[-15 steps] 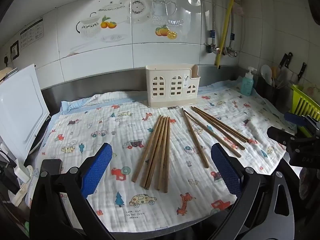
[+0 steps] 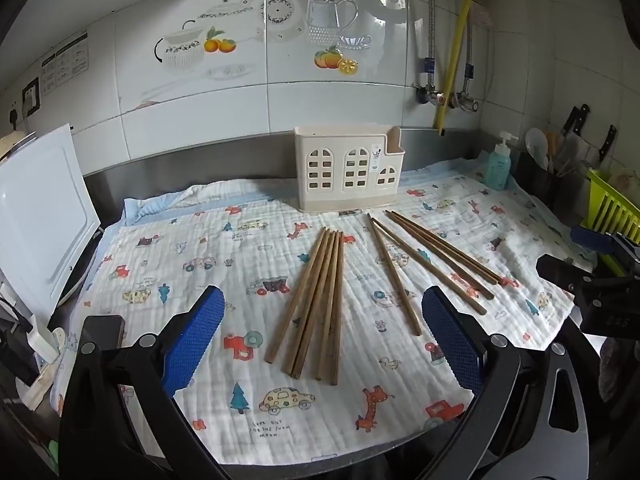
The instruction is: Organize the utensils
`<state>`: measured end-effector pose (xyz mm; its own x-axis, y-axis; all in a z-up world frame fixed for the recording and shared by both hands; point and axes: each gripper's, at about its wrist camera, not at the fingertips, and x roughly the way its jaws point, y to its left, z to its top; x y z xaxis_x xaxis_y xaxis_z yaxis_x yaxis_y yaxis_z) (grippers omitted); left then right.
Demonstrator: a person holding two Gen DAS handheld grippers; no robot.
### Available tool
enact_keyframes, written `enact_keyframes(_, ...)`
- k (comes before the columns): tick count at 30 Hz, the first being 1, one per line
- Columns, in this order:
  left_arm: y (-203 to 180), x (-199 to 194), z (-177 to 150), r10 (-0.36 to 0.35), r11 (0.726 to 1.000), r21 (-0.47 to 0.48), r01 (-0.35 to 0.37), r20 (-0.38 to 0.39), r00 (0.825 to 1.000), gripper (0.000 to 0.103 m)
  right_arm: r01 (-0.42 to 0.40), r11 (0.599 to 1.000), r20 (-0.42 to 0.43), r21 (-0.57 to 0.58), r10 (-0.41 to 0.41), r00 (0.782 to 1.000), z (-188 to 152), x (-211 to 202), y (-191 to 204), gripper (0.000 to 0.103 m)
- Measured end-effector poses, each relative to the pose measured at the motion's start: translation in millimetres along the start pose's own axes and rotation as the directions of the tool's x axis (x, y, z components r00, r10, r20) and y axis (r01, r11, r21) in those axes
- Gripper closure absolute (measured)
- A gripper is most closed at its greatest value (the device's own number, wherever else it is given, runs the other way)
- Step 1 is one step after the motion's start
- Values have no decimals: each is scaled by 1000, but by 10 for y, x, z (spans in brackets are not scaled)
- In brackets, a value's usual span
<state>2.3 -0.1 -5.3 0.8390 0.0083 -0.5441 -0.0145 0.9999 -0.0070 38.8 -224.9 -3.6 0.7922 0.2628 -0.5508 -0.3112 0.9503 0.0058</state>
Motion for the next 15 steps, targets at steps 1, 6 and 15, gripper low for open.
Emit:
enact_keyframes(1,-1,17,1,0,1000,1,0,-2,1000,5,-2,1000,-1,1,2,1000,0,4,-3,6)
enact_keyframes(6,6,35,-10,4,1000,-7,-5,-5,1000,5,-3,1000,-3,1,3,1000,0,-16,-4,6)
enact_keyframes(15,22,47,2,1,1000,-5,-1,-4,1000,5,-4,1000,-5,-4,4,1000,1,7,13,6)
